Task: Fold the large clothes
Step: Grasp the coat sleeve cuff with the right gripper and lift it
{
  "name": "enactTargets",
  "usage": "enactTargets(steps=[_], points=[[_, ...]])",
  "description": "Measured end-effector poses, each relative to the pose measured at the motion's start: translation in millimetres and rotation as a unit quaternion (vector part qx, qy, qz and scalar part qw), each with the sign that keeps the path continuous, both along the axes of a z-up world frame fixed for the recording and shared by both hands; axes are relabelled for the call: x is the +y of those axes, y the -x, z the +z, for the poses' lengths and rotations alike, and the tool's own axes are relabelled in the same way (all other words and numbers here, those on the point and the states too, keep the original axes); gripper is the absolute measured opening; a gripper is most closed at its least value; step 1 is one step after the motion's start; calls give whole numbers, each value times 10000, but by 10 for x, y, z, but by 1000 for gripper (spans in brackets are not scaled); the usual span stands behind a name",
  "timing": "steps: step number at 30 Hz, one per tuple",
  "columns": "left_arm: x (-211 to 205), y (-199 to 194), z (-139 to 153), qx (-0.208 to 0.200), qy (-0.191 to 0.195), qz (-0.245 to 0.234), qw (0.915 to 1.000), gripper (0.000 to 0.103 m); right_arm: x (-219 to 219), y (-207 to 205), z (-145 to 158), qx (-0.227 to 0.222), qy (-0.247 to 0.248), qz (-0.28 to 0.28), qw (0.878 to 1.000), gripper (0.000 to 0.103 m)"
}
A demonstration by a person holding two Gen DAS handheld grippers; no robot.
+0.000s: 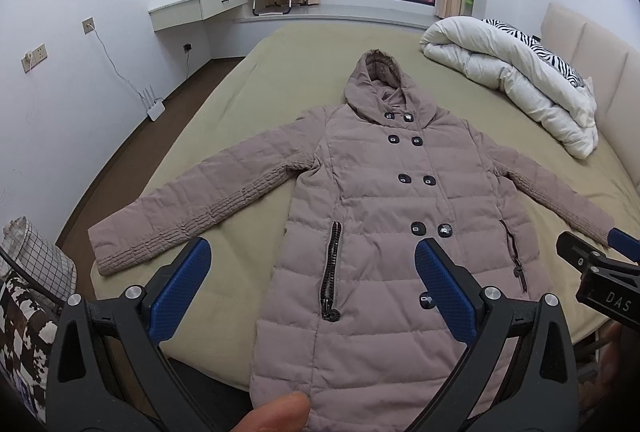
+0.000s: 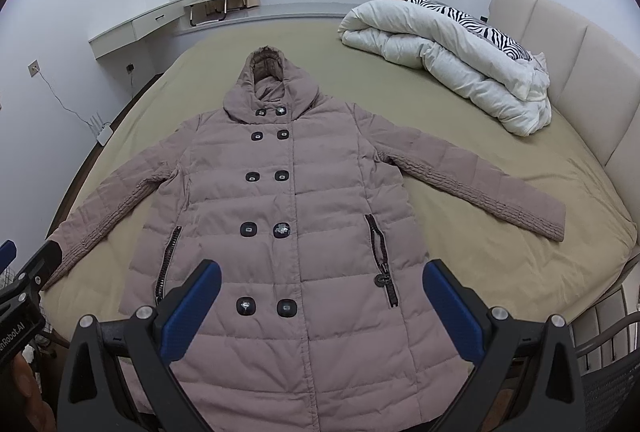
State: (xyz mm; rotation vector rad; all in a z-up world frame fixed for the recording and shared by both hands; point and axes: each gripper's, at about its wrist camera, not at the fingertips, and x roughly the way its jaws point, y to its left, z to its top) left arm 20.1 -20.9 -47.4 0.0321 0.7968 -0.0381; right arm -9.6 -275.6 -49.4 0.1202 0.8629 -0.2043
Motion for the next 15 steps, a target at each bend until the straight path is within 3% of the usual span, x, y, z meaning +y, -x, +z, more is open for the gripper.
enactTargets(steps=[5,9,11,15], points=[[-136,-276,-347,404,-85,-158,9990,103,-663,-67,-246,-213,-1004,-398,9939,103],[-189,-547,-722,884,263,-263,9954,103,-1680,-79,-639,-599,-2081,-1298,9676,103],[-243,-709,-917,1201,459,-315,9912,103,-2316,-11,-941,-714,-2554,-2022,9427,103],[-434,-1023,-1241,1580,783,-494,9831,103,-3428,213,-1571,-954,-3514,-3286,8715,98]])
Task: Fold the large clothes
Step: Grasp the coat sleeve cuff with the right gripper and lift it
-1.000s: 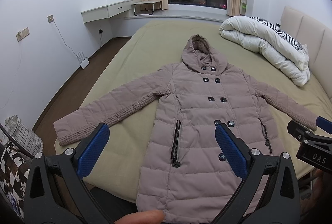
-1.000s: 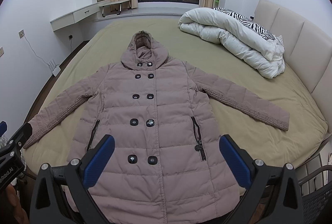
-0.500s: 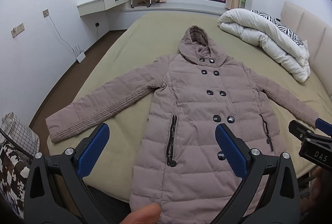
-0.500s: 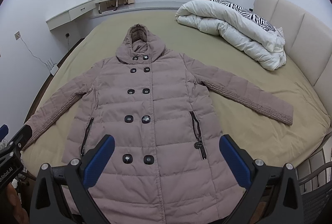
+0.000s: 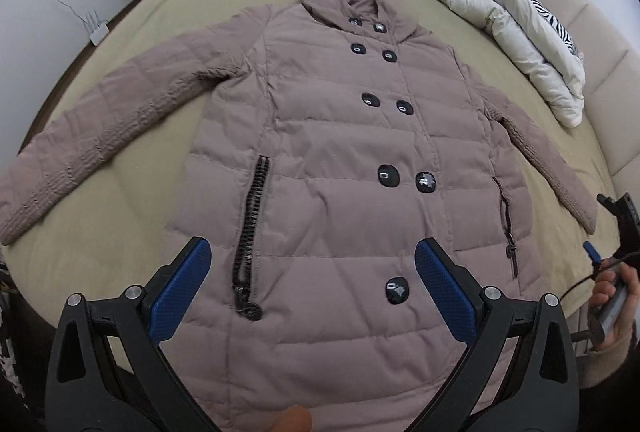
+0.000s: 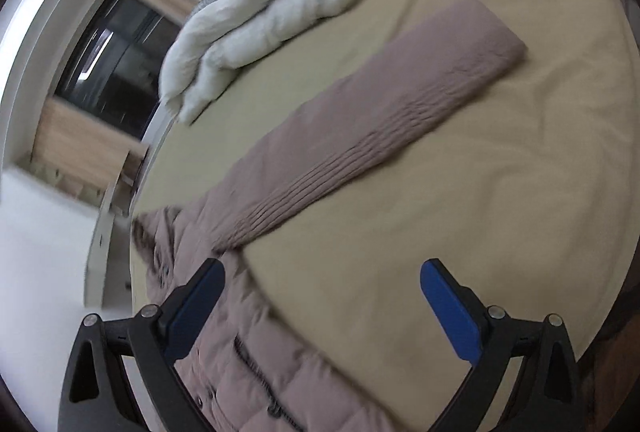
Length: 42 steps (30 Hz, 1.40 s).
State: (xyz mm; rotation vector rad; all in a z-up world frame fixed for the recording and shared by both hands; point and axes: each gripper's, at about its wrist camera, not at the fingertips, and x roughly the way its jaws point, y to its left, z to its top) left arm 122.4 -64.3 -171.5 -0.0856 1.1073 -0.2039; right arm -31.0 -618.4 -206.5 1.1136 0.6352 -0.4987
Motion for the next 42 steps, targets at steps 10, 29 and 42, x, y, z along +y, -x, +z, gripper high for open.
enactTargets(steps=[10,29,42], points=[[-572,-553,-288,-90,555,-108,9984,103,-1349,89,-673,-519,-731,-1408,9860,82],[-318,-1650,-490,354,3113,304,9492,85,1161,-2250,702,-165,3315,2895,8978,12],[-317,-2340,-948,1453,4562,550,8762,90,2968,-2440,-6,335,4499,4435,7745,13]])
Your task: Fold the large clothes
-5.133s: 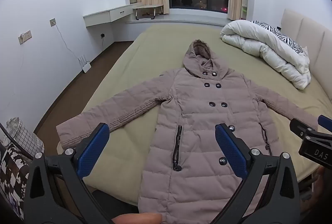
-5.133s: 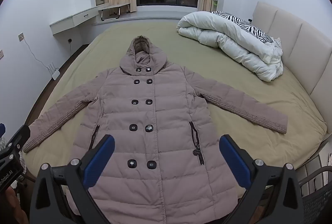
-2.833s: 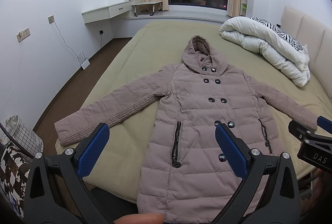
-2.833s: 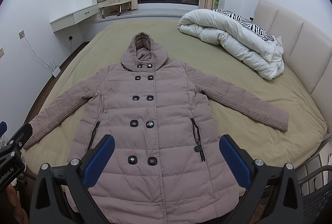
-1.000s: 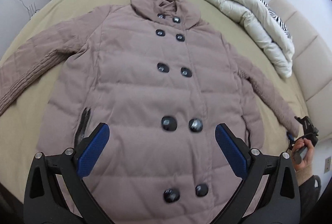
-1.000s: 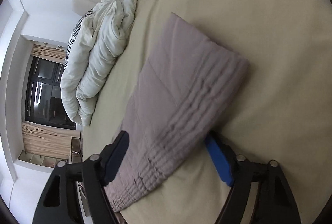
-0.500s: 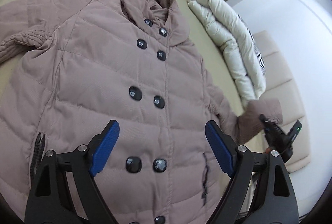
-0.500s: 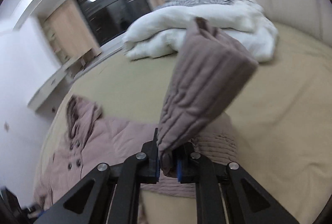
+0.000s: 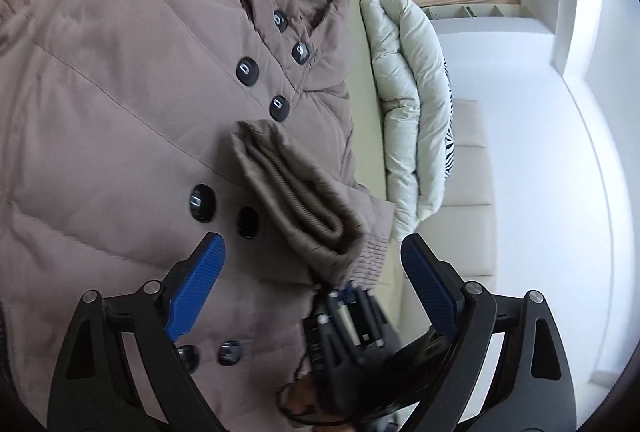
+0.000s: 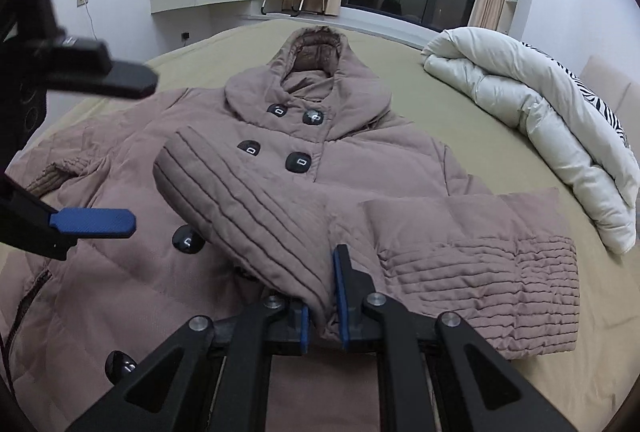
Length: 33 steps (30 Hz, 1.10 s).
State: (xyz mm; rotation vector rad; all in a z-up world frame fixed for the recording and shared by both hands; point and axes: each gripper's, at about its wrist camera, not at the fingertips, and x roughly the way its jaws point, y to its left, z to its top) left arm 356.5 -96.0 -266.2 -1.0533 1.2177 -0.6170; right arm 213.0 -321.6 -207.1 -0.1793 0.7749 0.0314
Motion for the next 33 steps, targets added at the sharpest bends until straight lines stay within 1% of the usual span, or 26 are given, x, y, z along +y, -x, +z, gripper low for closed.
enactTargets(steps=[1,3,5,6,7,8,9,11,12,13,15,17,18,19,20,21,22,23,24,25,26,27,28,31,32,33], points=[[-33,-29,-17,10,76,-22,10000,90,12,8,-6,18,36,27,10000,13],[-123,-115,-49,-12,82,-124,9999,90,36,-8,-19,43,32,60,10000,13],[-190,-179,-176,206,218,-150,9994,90,116,7,-37,47,18,99,9999,14],[-214,-152,-257,339,277,-103,9990,82,123,12,-28,63,-10,115,9999,16],[-240,-196,-323,441,376,-93,9983,69,140,30,-53,69,-29,110,9999,17],[-288,-243,-367,512,397,-189,9977,37,146,21,-72,81,-43,94,9999,17],[-329,-280,-374,523,289,-268,9979,28,149,40,-80,98,-51,57,9999,20],[-401,-330,-322,374,99,-408,9984,20,101,78,-81,150,-282,46,9995,39],[-415,-355,-283,277,6,-419,9987,19,37,120,-56,144,-600,50,9981,69],[-402,-395,-232,181,-42,-398,9990,19,-46,187,-13,44,-906,-33,9959,87],[-263,-501,-114,24,-94,-227,9997,19,-239,329,81,-175,-1408,-278,9895,91],[-27,-632,26,-205,-352,14,9992,19,-536,416,133,-135,-2109,-593,9756,91],[87,-686,93,-282,-464,102,9985,19,-741,448,135,-84,-2561,-821,9631,91],[204,-753,126,-346,-579,200,9975,19,-964,477,120,-41,-3042,-1074,9465,91],[326,-828,139,-369,-694,314,9964,19,-1226,505,75,2,-3677,-1350,9201,91],[427,-885,147,-359,-763,388,9957,19,-1411,520,15,54,-4188,-1526,8951,91],[520,-931,135,-335,-829,456,9950,19,-1616,531,-83,125,-4845,-1729,8575,91],[600,-969,103,-291,-863,529,9944,19,-1746,532,-175,173,-5338,-1862,8247,91],[670,-995,66,-247,-867,601,9941,19,-1832,504,-276,256,-5763,-1925,7938,91],[721,-1002,43,-216,-851,656,9940,19,-1868,448,-371,376,-6073,-1952,7692,91],[780,-1016,11,-184,-814,733,9938,19,-1860,376,-444,473,-6284,-1927,7522,91],[824,-1030,-8,-166,-788,794,9936,19,-1840,305,-497,551,-6442,-1861,7398,91],[870,-1044,-28,-142,-769,868,9932,19,-1799,205,-567,633,-6629,-1786,7244,91],[988,-1054,-57,-147,-796,986,9918,19,-1758,-56,-704,631,-6925,-1792,6959,91],[1001,-1079,-45,-175,-870,1000,9910,19,-1770,-124,-733,532,-7062,-1799,6827,91],[1055,-1029,-61,-215,-929,994,9905,19,-1797,-215,-748,401,-7168,-1793,6726,91]])
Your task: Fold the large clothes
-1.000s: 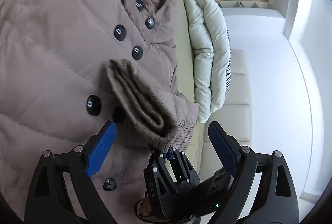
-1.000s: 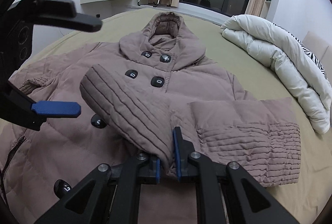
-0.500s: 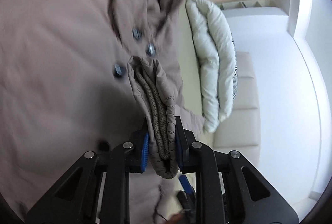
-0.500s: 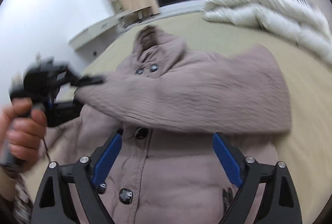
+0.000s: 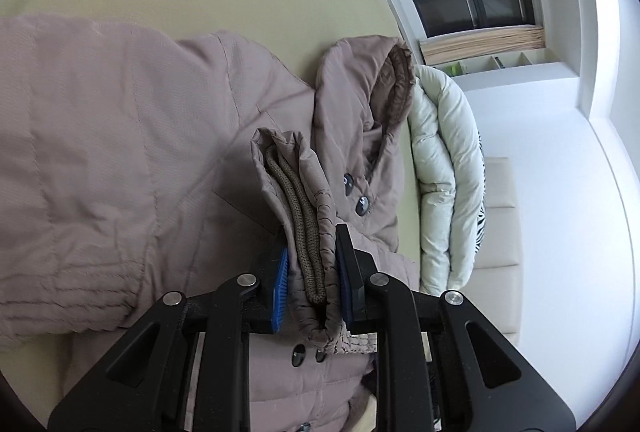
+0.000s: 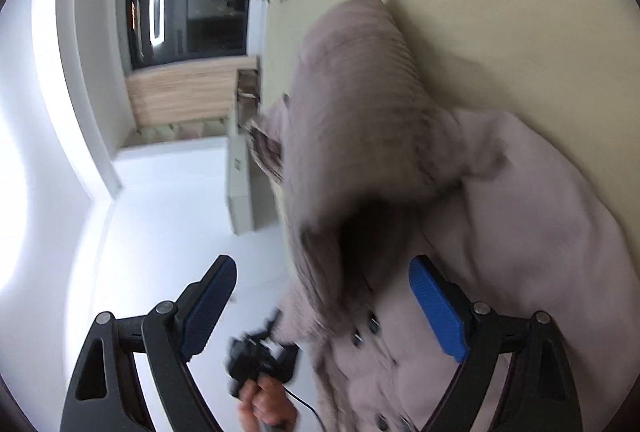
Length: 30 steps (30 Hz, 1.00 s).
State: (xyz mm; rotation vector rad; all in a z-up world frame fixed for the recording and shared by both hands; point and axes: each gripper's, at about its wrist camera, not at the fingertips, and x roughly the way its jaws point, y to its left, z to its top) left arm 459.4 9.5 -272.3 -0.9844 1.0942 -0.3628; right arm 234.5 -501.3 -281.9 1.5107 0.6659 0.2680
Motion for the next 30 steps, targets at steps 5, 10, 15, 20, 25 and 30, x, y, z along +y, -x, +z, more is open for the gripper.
enactTargets(steps=[5,10,15,20,25,30], points=[[88,-17,-18,-30,-209,105,9997,19,-307,-274,-101,121,-91,-920,9956,88],[43,9,-197,99,-305,23,9995,19,-567,-127,-310,105,-697,-1447,9870,83],[18,56,-302,175,-532,-57,9984,19,-595,-16,-376,125,-417,-1256,9911,68],[35,92,-352,210,-718,-126,9971,19,-523,317,89,207,261,-954,9949,81],[-30,76,-364,154,-955,-235,9950,19,-359,219,867,-634,1005,-717,9903,98],[-58,42,-377,139,-1057,-284,9939,20,-145,-457,933,-720,1320,-80,9886,98]])
